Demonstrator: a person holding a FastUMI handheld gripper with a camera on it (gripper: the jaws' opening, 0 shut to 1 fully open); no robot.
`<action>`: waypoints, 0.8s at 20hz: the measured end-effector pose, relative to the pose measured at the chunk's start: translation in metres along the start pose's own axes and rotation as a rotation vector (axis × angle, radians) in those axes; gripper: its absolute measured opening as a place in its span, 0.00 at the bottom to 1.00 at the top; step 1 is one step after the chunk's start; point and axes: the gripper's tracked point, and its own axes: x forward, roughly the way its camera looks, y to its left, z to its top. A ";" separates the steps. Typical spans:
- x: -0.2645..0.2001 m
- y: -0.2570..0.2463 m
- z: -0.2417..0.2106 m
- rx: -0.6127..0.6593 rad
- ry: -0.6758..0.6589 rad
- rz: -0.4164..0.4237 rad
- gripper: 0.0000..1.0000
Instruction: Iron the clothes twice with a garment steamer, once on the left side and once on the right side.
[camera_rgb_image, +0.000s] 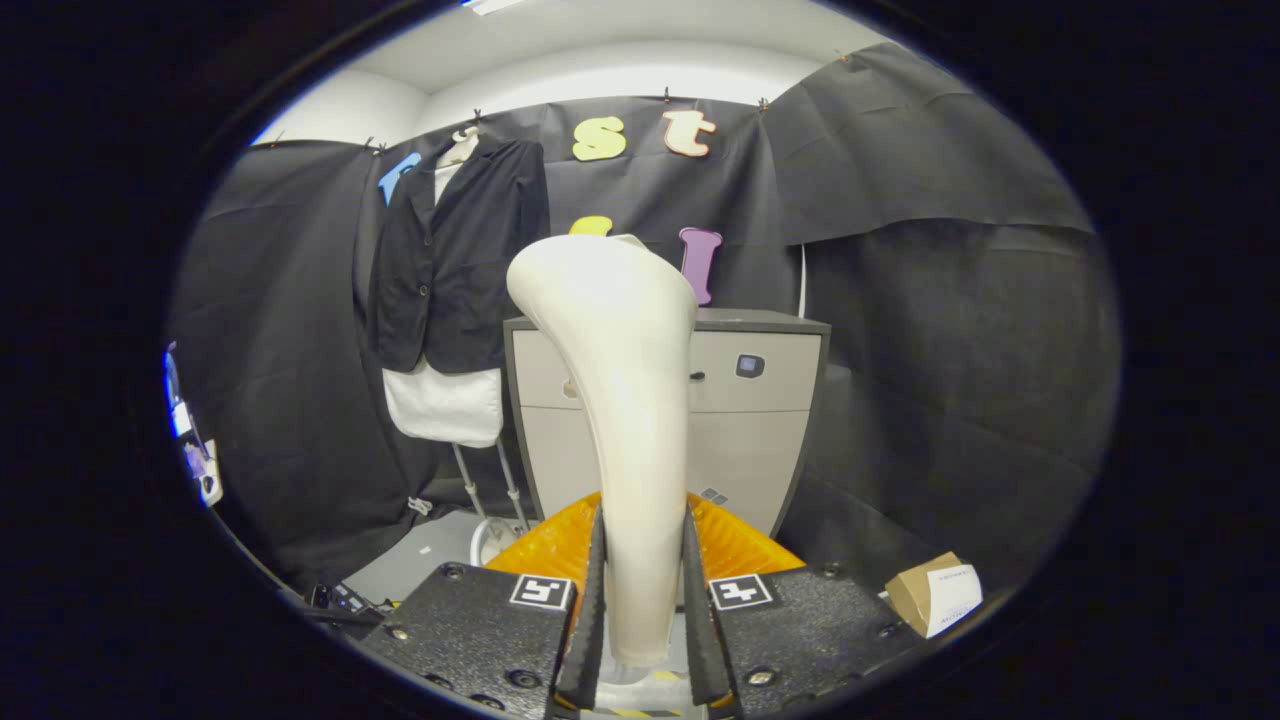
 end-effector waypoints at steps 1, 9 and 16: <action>0.000 0.000 0.000 0.001 0.001 0.002 0.37; 0.002 -0.005 0.006 0.005 -0.005 -0.002 0.37; 0.003 -0.006 0.004 0.005 0.003 -0.006 0.37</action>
